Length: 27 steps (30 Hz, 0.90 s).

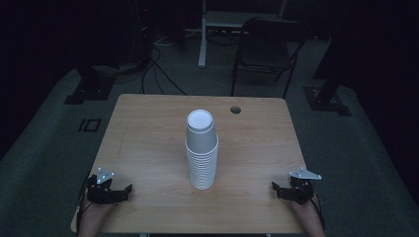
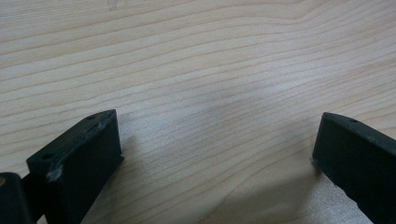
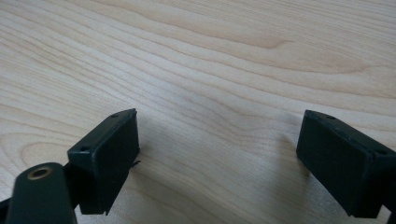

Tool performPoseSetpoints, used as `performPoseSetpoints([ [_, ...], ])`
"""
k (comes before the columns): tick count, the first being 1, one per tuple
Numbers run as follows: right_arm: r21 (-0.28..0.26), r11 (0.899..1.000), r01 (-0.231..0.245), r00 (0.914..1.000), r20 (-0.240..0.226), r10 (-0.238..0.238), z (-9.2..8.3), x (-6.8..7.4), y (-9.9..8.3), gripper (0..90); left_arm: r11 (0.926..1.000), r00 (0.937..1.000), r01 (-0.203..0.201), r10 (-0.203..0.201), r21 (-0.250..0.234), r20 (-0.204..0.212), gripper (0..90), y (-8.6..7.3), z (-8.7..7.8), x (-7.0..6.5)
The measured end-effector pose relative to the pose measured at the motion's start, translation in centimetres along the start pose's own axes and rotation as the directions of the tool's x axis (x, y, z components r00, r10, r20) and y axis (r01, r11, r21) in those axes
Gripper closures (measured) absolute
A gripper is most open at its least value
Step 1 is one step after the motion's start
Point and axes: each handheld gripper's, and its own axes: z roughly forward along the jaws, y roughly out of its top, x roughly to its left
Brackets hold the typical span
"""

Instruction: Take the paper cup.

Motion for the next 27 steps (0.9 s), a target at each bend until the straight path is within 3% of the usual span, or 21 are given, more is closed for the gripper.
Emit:
performPoseSetpoints([
  [12,0.000,1.000,0.001,1.0000,-0.001,-0.001,0.0,0.0,0.0,12.3,0.9997,0.9992,-0.024,0.024,-0.006,0.032,1.6,-0.1,-0.1,0.3],
  [15,0.001,1.000,0.001,1.0000,0.000,-0.001,0.0,0.0,0.0,12.2,0.9994,0.9993,-0.003,0.005,-0.033,0.037,2.0,0.0,-0.6,0.3],
  [18,0.001,1.000,0.001,1.0000,-0.001,-0.001,0.0,0.0,0.0,12.2,0.9990,0.9993,-0.007,0.009,-0.045,0.036,2.0,0.2,-0.9,0.1],
  [27,0.001,1.000,0.001,1.0000,-0.001,-0.001,0.0,0.0,0.0,12.2,0.9979,0.9918,-0.048,0.053,-0.043,0.117,1.9,1.2,-0.9,-1.6],
])
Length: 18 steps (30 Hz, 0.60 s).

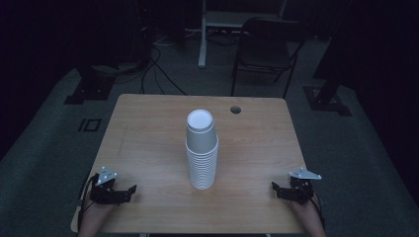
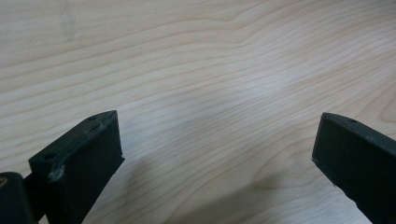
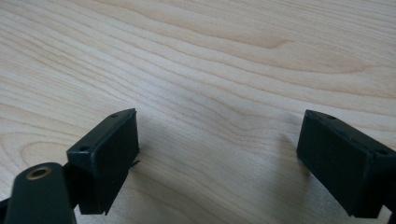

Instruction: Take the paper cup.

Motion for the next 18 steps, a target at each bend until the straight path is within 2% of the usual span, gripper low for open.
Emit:
performPoseSetpoints([
  [5,0.000,1.000,0.000,1.0000,0.000,0.000,0.0,0.0,0.0,12.2,0.9998,0.9987,-0.021,0.021,-0.007,0.045,1.9,0.7,0.1,-0.9],
  [6,0.000,1.000,0.000,1.0000,0.000,0.000,0.0,0.0,0.0,12.2,0.9996,0.9989,-0.025,0.025,-0.009,0.040,1.9,0.9,0.0,-1.1],
  [8,0.000,1.000,0.000,1.0000,0.000,0.000,0.0,0.0,0.0,12.2,0.9990,0.9974,-0.045,0.045,-0.008,0.056,1.9,1.3,0.1,-1.6],
  [12,0.000,1.000,0.000,1.0000,0.000,0.000,0.0,0.0,0.0,12.2,0.9987,0.9957,-0.049,0.050,-0.017,0.079,2.0,2.0,0.4,-2.4],
  [16,0.000,1.000,0.000,1.0000,0.000,0.000,0.0,0.0,0.0,12.2,0.9964,0.9913,-0.079,0.082,-0.030,0.103,1.9,2.8,0.5,-3.2],
  [18,0.000,1.000,0.000,1.0000,0.000,0.000,0.0,0.0,0.0,12.2,0.9961,0.9907,-0.083,0.086,-0.032,0.106,2.0,3.1,0.5,-3.4],
])
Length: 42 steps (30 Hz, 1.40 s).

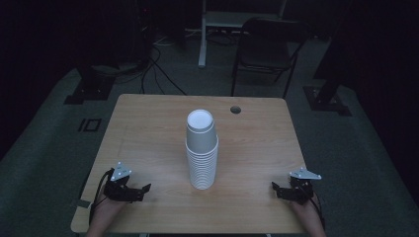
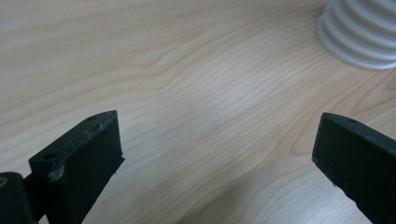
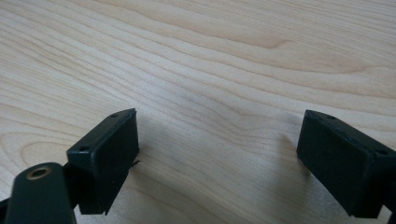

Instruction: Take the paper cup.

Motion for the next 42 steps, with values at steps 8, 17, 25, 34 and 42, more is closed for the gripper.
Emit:
performPoseSetpoints([
  [8,0.000,1.000,0.001,1.0000,0.000,-0.001,0.0,0.0,0.0,12.2,0.9976,0.9968,-0.043,0.047,-0.055,0.065,2.0,2.3,-0.3,-1.5],
  [17,0.000,1.000,0.000,1.0000,0.000,0.000,0.0,0.0,0.0,12.2,0.9954,0.9926,-0.065,0.072,-0.070,0.098,1.9,3.8,-0.8,-2.4],
  [25,0.000,1.000,-0.001,1.0000,0.000,0.001,0.0,0.0,0.0,12.2,0.9901,0.9820,-0.090,0.106,-0.108,0.156,1.9,5.9,-1.9,-3.6],
  [34,0.000,1.000,-0.001,1.0000,0.000,0.001,0.0,0.0,0.0,12.2,0.9737,0.9622,-0.114,0.158,-0.197,0.222,1.9,8.4,-3.5,-5.2],
  [42,0.000,1.000,-0.001,1.0000,0.000,0.001,0.0,0.0,0.0,12.2,0.9537,0.9414,-0.174,0.234,-0.245,0.243,1.9,10.7,-3.7,-6.7],
])
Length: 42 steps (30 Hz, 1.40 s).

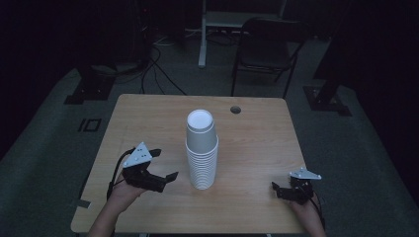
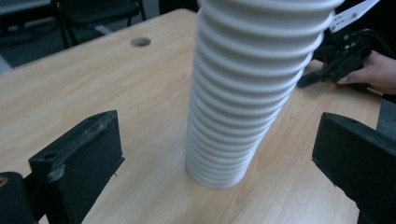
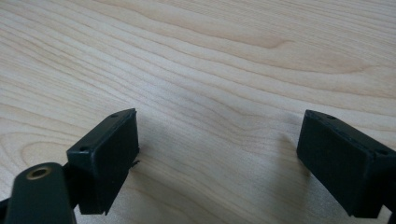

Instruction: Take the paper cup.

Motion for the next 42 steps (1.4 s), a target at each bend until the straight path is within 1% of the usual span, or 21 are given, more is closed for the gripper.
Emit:
performPoseSetpoints([
  [2,0.000,1.000,0.000,1.0000,0.000,0.000,0.0,0.0,0.0,12.2,1.0000,0.9997,-0.004,0.004,-0.007,0.023,1.9,0.6,0.3,-0.1],
  [4,0.000,1.000,0.000,1.0000,0.000,0.000,0.0,0.0,0.0,12.2,0.9997,0.9993,-0.016,0.017,-0.016,0.032,1.9,1.1,0.5,-0.4],
  [5,0.000,1.000,0.000,1.0000,0.000,0.000,0.0,0.0,0.0,12.2,0.9995,0.9988,-0.018,0.019,-0.024,0.044,1.9,1.3,0.6,-0.5],
  [6,0.000,1.000,0.000,1.0000,0.000,0.000,0.0,0.0,0.0,12.2,0.9994,0.9989,-0.018,0.019,-0.029,0.043,1.9,1.5,0.7,-0.5],
  [8,0.000,1.000,0.001,1.0000,0.000,-0.001,0.0,0.0,0.0,12.2,0.9990,0.9976,-0.019,0.021,-0.040,0.066,1.9,1.9,1.0,-0.6],
  [13,0.000,1.000,0.000,1.0000,0.000,0.000,0.0,0.0,0.0,12.2,0.9975,0.9961,-0.039,0.043,-0.059,0.077,1.9,2.8,1.3,-1.0],
  [15,0.000,1.000,0.000,1.0000,0.000,0.000,0.0,0.0,0.0,12.2,0.9972,0.9956,-0.036,0.042,-0.066,0.084,2.0,3.1,1.5,-1.0],
  [19,0.000,1.000,0.000,1.0000,0.000,0.000,0.0,0.0,0.0,12.2,0.9960,0.9929,-0.015,0.025,-0.088,0.116,2.0,3.5,1.8,-0.8],
  [20,0.001,1.000,0.000,1.0000,0.000,0.000,0.0,0.0,0.0,12.2,0.9955,0.9923,-0.019,0.030,-0.093,0.120,2.0,3.6,2.0,-0.9],
  [21,0.001,1.000,0.000,1.0000,0.000,0.000,0.0,0.0,0.0,12.2,0.9956,0.9928,-0.021,0.031,-0.092,0.116,2.0,3.8,2.1,-0.9],
  [23,0.001,1.000,0.000,1.0000,0.000,0.000,0.0,0.0,0.0,12.2,0.9950,0.9914,-0.023,0.036,-0.097,0.126,1.9,4.0,2.5,-0.9],
  [24,0.000,1.000,0.000,1.0000,0.000,0.000,0.0,0.0,0.0,12.2,0.9949,0.9928,-0.032,0.042,-0.095,0.112,1.9,4.1,2.7,-1.0],
  [26,0.001,1.000,0.000,1.0000,0.000,0.000,0.0,0.0,0.0,12.2,0.9935,0.9902,-0.027,0.041,-0.111,0.133,1.9,4.2,3.1,-0.9],
  [28,0.001,1.000,0.000,1.0000,0.000,0.000,0.0,0.0,0.0,12.3,0.9931,0.9900,-0.028,0.043,-0.114,0.134,1.9,4.3,3.5,-0.8],
  [29,0.001,1.000,0.000,1.0000,0.000,0.000,0.0,0.0,0.0,12.2,0.9917,0.9879,-0.017,0.037,-0.127,0.151,1.9,4.3,3.6,-0.8],
  [30,0.001,1.000,0.000,1.0000,0.000,0.000,0.0,0.0,0.0,12.2,0.9917,0.9875,-0.014,0.034,-0.128,0.154,1.9,4.3,3.7,-0.8],
  [32,0.001,1.000,0.000,1.0000,0.000,0.000,0.0,0.0,0.0,12.2,0.9917,0.9884,-0.035,0.053,-0.124,0.142,1.9,4.6,3.8,-0.8],
  [34,0.001,1.000,0.000,1.0000,0.000,0.000,0.0,0.0,0.0,12.2,0.9914,0.9864,-0.020,0.041,-0.130,0.159,1.9,4.8,4.0,-0.8],
  [37,0.001,1.000,0.001,1.0000,0.000,-0.001,0.0,0.0,0.0,12.2,0.9901,0.9858,-0.041,0.062,-0.134,0.156,1.9,5.1,4.4,-1.1],
  [39,0.001,1.000,0.000,1.0000,0.000,0.000,0.0,0.0,0.0,12.2,0.9899,0.9874,-0.037,0.057,-0.137,0.147,1.9,5.2,4.8,-1.2],
  [42,0.001,1.000,0.000,1.0000,0.000,0.000,0.0,0.0,0.0,12.3,0.9885,0.9869,-0.025,0.048,-0.149,0.154,1.9,5.4,5.1,-1.1],
])
